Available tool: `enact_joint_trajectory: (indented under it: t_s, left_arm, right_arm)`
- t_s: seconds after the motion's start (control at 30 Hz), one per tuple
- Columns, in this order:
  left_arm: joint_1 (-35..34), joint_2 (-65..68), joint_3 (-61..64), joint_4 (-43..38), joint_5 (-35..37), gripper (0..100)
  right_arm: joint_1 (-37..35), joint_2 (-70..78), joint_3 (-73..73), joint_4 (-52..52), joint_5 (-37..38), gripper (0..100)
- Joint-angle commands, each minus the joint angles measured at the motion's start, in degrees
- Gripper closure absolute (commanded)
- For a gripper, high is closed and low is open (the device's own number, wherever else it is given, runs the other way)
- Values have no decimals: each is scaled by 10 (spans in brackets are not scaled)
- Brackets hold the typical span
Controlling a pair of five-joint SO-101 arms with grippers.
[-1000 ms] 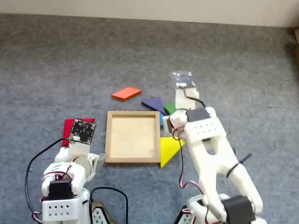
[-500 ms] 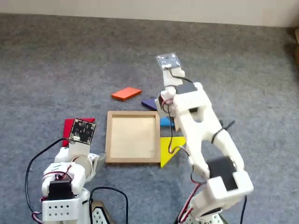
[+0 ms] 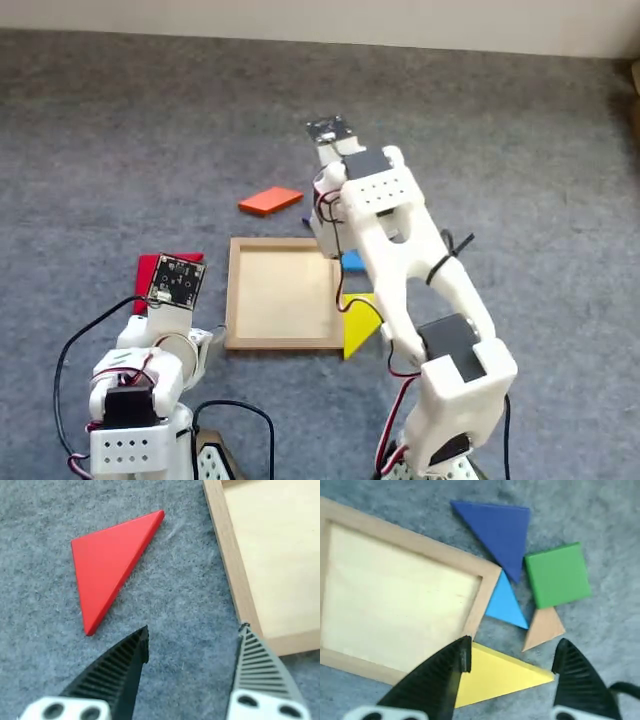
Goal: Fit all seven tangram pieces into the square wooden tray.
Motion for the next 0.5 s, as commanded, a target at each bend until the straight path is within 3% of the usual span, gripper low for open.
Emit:
enact_joint_trajectory:
  t_s: [0.0, 0.23, 0.47]
  left_arm:
    - [-9, -22, -29, -3, 3, 720]
    - [-15, -22, -30, -3, 3, 720]
    - [-98, -19, -73, -14, 4, 719]
  right_arm:
    - [-7, -14, -2, 7, -40, 738]
    - [-4, -14, 16, 6, -75, 738]
    - [17, -13, 22, -5, -84, 738]
